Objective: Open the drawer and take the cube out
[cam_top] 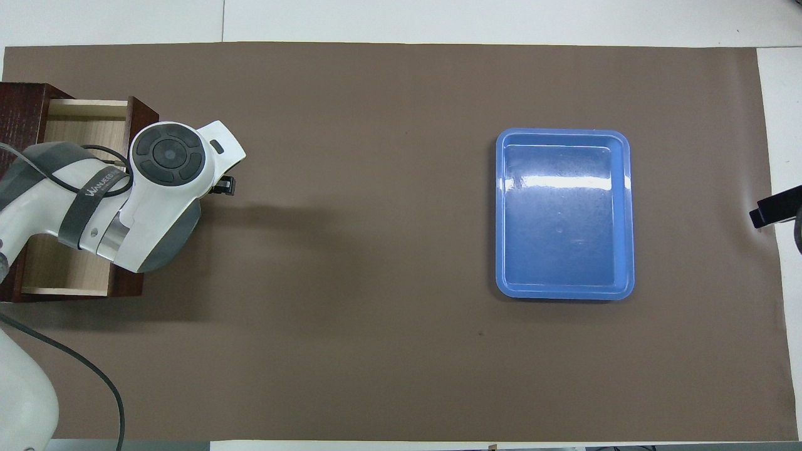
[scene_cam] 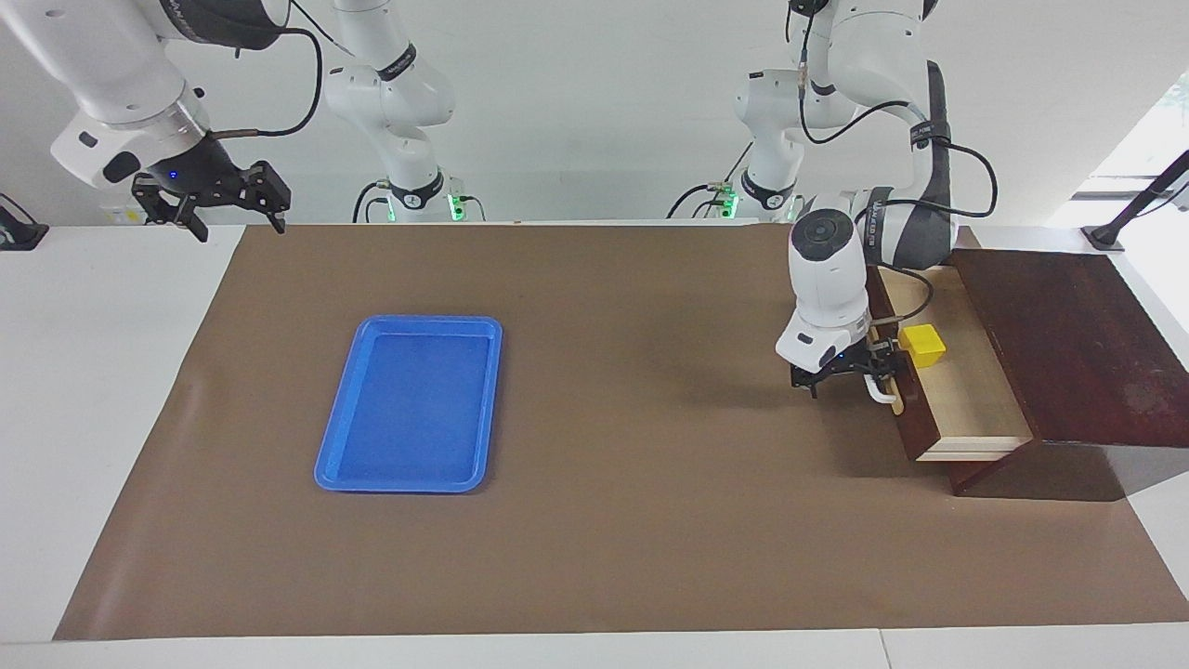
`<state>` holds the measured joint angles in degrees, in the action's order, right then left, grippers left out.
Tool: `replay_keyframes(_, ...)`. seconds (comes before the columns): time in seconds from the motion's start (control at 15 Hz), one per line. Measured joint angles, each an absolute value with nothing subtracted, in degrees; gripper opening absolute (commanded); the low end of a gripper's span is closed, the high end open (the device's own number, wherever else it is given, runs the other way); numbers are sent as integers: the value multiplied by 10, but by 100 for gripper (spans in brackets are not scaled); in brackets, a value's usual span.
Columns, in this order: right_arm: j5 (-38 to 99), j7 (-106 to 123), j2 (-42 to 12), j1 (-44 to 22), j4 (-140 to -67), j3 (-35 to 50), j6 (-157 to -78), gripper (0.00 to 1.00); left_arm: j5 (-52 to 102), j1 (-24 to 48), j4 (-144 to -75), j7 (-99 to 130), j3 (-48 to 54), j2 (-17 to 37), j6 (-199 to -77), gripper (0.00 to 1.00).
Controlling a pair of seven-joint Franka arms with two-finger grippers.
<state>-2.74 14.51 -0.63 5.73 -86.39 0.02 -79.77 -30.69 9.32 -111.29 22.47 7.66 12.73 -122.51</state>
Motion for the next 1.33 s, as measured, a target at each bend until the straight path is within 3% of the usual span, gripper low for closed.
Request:
replay_keyframes(0.53, -27, 145, -6, 57, -864, 0, -801, 100, -303, 94, -1104, 223, 76, 127, -1206, 100)
replay_keyframes(1.33, -25, 145, -6, 71, -864, -1, -819, 100, -258, 94, -1000, 201, 78, 125, -1091, 100)
